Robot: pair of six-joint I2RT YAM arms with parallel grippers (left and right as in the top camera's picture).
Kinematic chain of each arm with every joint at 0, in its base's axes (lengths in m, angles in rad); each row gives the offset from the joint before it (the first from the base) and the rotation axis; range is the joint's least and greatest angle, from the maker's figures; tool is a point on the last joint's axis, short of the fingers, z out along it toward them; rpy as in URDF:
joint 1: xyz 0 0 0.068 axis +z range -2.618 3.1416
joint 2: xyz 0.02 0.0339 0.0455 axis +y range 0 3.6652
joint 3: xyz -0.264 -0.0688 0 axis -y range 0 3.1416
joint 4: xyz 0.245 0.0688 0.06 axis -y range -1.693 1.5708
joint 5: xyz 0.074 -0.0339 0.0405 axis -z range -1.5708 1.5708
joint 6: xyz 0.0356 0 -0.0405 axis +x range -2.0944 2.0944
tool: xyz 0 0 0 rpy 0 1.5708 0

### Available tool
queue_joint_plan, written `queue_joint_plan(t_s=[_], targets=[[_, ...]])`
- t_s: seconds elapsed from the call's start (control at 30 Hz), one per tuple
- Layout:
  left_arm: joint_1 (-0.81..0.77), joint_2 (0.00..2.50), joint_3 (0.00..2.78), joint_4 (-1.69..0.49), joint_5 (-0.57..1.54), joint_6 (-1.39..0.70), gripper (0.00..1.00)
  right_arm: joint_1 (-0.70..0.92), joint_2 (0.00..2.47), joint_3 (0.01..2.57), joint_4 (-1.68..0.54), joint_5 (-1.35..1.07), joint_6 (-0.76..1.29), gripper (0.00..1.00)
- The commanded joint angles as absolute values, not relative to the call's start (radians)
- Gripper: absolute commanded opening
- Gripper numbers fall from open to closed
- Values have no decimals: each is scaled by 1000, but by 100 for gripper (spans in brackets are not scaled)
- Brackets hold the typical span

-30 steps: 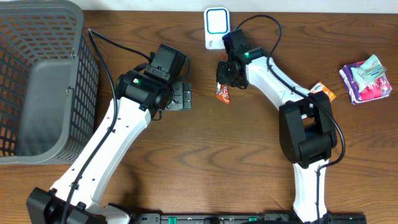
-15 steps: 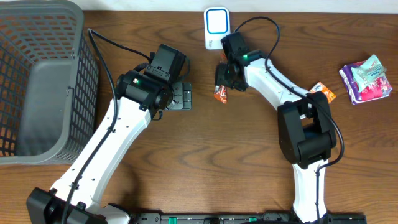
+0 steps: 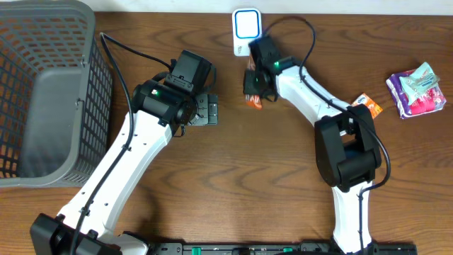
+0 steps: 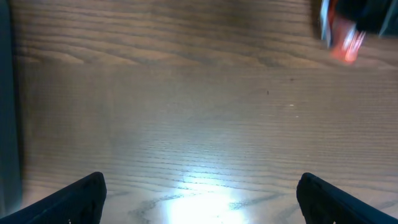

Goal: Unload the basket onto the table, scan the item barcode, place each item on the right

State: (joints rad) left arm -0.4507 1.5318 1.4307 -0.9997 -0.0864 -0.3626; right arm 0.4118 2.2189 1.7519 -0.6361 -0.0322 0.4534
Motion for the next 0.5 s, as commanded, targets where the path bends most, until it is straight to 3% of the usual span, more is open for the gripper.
queue_joint_plan(t_s=[0.0, 0.47], targets=[[-450, 1532, 1429, -1005, -105, -368, 98, 420, 2216, 1924, -624, 0, 361, 1], [-450, 1532, 1429, -1005, -105, -368, 98, 423, 2296, 1998, -329, 220, 363, 1]])
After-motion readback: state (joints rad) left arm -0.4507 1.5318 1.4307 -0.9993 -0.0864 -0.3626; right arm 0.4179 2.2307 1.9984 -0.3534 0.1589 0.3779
